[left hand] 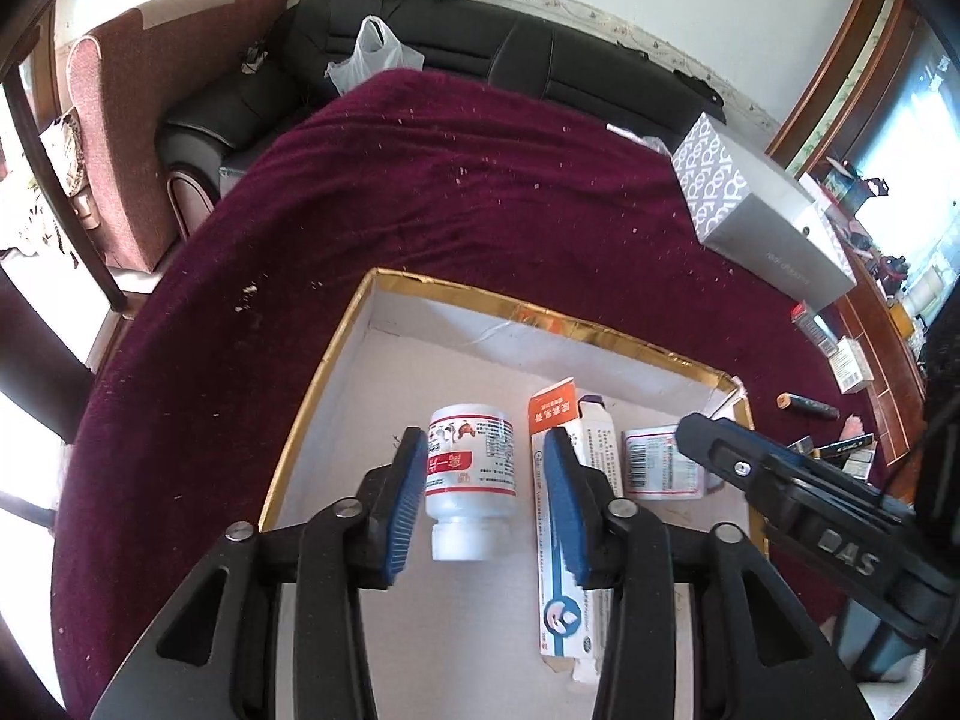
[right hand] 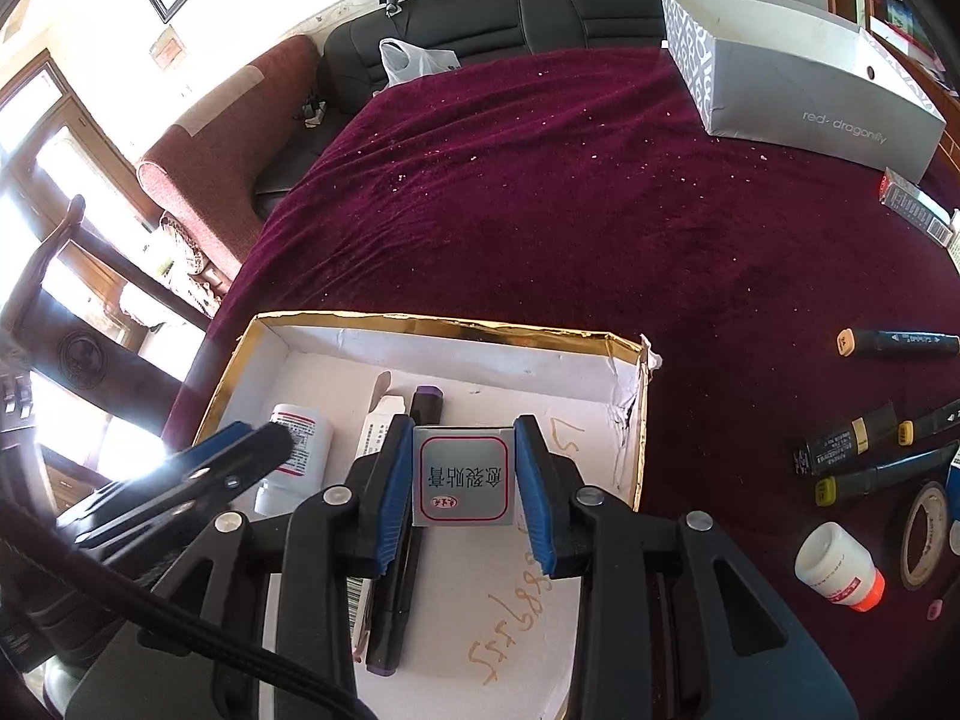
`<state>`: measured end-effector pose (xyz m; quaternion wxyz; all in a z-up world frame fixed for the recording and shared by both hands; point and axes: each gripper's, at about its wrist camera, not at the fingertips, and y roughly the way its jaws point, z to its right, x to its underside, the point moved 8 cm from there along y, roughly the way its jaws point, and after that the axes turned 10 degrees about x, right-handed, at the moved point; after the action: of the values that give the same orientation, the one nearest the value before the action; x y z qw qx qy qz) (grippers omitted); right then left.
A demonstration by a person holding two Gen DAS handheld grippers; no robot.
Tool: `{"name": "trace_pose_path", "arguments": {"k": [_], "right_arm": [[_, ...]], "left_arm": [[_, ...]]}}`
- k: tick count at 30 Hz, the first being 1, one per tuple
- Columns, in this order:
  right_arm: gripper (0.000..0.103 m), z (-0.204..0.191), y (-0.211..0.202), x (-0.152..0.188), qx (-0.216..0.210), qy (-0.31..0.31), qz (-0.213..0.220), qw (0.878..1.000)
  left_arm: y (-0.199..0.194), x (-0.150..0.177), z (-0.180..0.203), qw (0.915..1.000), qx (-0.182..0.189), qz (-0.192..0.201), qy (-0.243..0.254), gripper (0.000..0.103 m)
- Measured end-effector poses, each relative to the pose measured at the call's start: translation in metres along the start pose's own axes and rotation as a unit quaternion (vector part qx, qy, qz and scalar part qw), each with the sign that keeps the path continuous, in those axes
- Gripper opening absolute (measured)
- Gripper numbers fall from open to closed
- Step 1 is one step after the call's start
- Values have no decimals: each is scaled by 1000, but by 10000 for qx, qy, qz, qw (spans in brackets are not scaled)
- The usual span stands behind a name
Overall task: Organize objects
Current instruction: 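Place the bottle and small box into the white tray, opening both grippers, then move both grippers back over the table toward the remaining items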
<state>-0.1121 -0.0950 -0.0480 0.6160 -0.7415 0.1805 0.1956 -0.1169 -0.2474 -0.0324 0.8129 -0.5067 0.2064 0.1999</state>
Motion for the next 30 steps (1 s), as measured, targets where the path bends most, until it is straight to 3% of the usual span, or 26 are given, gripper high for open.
{"name": "trace_pose_path", "arguments": {"k": [9,12,22,30], "right_arm": [[33,1,0,-2,62,26,72,10000],[50,3,-3,-2,-8,153,119,9998],[60,5,-41,-3,34,-2,590,9983],[63,17,-72,13,328,-327,987,9940]], "left_arm": [[-41,1,-2,9989,98,410,-198,50],[-47,4,-3,9986,73,458,-248,54],[-57,26,0,9984,178,358,-401,54],[-76,50,24,9972,410,487,-394,54]]}}
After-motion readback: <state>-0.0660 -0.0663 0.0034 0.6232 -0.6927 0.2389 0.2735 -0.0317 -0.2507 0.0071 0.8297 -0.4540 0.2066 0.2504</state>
